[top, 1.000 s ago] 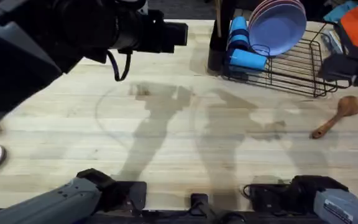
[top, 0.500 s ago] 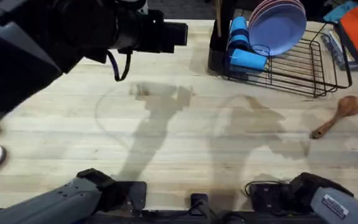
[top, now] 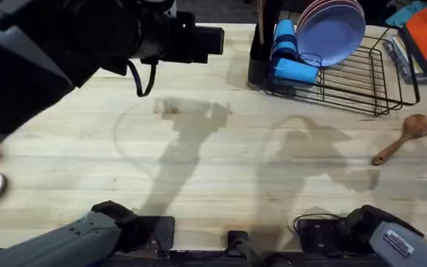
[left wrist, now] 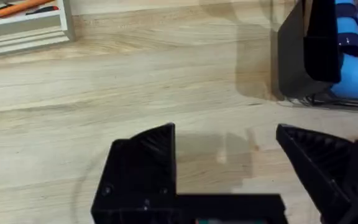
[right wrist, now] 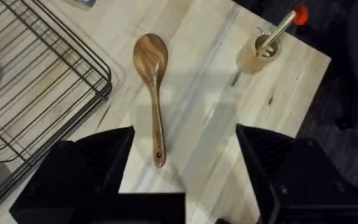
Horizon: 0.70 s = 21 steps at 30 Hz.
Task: Pick up the spoon on the table one by one and put them onto the rack
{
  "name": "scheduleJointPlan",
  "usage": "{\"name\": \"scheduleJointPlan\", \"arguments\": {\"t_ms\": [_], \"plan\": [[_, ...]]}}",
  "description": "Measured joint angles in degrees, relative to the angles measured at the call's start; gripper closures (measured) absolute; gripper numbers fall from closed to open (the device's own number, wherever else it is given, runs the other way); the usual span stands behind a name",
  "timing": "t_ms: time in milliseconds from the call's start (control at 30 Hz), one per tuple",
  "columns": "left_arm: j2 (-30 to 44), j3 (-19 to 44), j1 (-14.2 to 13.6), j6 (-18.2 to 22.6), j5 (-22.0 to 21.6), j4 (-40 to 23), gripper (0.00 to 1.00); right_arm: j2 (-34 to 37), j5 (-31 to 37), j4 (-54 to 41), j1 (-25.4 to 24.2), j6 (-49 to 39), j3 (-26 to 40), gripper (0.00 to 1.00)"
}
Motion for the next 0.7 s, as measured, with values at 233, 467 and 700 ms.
{"name": "scheduleJointPlan", "arguments": {"t_ms": [233, 467, 700], "plan": [[0.00, 0.00, 0.00, 0.01, 0.01, 0.00, 0.007, 0.01, -0.37, 5.74, -0.02, -1.57, -5.37, 0.007], [0.00, 0.00, 0.00, 0.01, 0.00, 0.00, 0.007, 0.01, -4.11, 12.04, -1.90, -2.61, -12.73, 0.007], [0.00, 0.00, 0.00, 0.01, 0.00, -0.02, 0.007, 0.18, -6.98, 17.04, -6.22, -2.79, -18.53, 0.007]]}}
